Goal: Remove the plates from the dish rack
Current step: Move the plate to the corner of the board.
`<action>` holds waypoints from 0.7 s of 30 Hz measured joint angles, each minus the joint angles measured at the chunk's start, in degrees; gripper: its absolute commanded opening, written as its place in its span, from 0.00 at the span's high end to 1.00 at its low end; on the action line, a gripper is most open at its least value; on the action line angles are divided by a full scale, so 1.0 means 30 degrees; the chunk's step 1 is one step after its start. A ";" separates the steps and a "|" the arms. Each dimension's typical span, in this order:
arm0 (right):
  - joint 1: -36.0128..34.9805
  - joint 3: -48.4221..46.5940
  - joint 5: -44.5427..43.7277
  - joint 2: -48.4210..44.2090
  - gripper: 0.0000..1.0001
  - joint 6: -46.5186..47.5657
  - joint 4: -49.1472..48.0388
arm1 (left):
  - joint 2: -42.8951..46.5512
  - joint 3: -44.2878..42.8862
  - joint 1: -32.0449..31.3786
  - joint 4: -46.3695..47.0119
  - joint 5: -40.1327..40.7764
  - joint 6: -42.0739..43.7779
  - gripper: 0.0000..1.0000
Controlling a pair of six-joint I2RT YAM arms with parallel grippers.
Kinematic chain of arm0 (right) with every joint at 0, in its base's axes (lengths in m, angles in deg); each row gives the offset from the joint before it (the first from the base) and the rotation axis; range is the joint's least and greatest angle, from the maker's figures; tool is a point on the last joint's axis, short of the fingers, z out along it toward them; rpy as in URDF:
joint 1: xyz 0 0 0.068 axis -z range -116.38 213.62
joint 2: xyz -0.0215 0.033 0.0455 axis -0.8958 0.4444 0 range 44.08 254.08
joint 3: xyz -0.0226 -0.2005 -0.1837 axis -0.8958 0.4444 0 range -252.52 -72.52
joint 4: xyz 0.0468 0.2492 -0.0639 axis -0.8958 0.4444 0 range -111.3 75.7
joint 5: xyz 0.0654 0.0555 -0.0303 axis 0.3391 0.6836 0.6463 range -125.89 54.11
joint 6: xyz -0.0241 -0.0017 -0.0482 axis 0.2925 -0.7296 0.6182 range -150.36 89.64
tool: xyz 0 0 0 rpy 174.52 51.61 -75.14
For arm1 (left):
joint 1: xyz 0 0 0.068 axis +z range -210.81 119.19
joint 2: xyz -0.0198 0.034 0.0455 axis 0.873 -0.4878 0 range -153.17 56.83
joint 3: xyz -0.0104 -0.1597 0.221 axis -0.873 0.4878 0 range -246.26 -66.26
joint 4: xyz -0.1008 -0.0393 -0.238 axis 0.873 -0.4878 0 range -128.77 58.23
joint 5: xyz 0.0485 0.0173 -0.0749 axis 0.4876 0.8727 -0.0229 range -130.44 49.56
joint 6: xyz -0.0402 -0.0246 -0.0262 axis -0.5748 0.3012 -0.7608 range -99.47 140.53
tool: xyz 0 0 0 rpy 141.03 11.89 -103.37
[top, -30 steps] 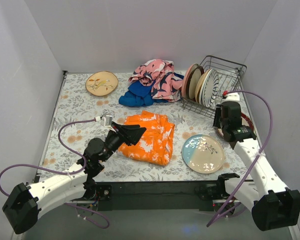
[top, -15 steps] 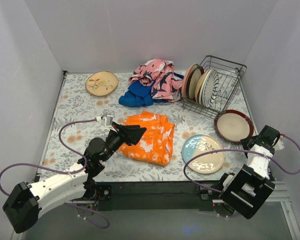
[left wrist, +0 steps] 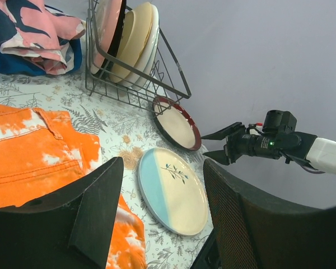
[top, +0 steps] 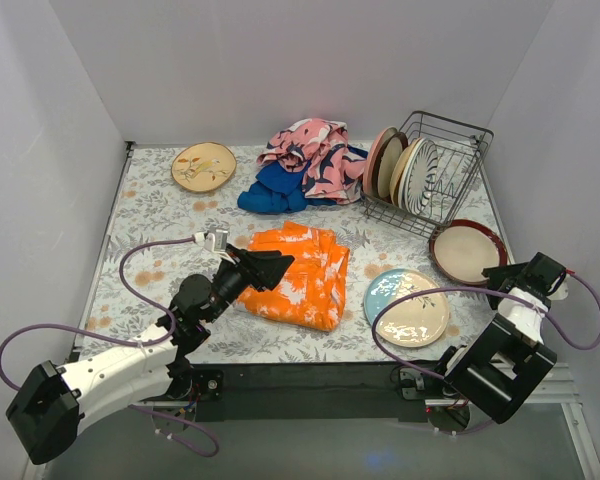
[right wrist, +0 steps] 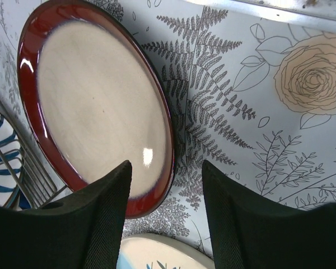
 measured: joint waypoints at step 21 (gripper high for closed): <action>0.0036 -0.0466 -0.0466 0.3861 0.38 -0.0685 -0.3956 | -0.0845 0.0000 0.0000 0.0386 -0.0466 -0.0255 0.43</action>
